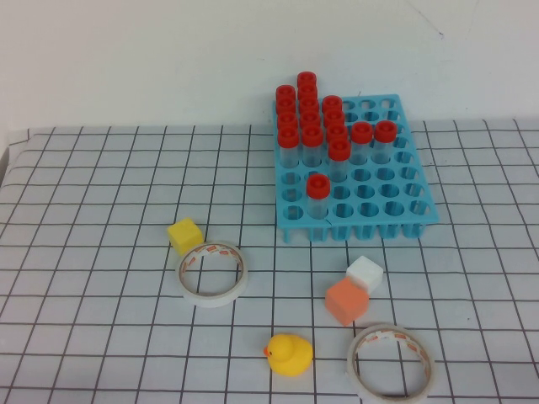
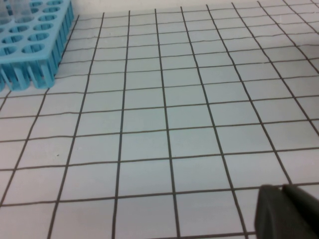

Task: Place the test tubes

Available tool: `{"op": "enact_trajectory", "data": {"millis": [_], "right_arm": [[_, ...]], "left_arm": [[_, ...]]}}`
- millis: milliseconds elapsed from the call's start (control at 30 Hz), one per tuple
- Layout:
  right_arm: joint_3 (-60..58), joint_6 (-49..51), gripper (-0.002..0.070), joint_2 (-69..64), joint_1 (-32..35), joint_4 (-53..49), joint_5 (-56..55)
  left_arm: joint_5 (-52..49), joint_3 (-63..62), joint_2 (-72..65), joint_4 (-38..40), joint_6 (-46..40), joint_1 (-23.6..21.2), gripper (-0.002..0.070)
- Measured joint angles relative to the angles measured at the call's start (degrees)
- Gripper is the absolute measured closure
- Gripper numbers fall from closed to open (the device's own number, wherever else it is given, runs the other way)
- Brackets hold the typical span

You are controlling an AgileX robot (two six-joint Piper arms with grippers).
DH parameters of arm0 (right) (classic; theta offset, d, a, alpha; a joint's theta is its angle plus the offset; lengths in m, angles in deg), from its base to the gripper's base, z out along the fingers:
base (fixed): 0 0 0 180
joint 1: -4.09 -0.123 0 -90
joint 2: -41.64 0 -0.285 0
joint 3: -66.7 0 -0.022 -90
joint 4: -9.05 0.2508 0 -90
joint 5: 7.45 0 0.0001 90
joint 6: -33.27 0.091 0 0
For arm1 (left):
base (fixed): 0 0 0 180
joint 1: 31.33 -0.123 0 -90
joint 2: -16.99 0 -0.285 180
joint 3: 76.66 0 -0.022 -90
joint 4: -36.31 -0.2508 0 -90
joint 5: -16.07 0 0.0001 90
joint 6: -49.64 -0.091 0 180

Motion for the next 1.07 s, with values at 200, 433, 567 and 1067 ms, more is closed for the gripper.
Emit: {"op": "enact_trajectory", "data": {"millis": [200,433,567,1067], "right_arm": [[0.0,0.0,0.0678,0.0,0.0,0.0,0.0],[0.0,0.0,0.0678,0.0,0.0,0.0,0.0],[0.0,0.0,0.0678,0.0,0.0,0.0,0.0],[0.0,0.0,0.0678,0.0,0.0,0.0,0.0]], "left_arm": [[-2.75,-0.1,0.0,1.16,-0.02,0.98,0.0676],[-2.88,-0.1,0.0,1.36,-2.3,4.77,0.0676],[-2.88,-0.1,0.0,1.46,-3.24,5.6,0.0676],[-3.0,-0.1,0.0,1.46,-3.37,5.6,0.0676]]}}
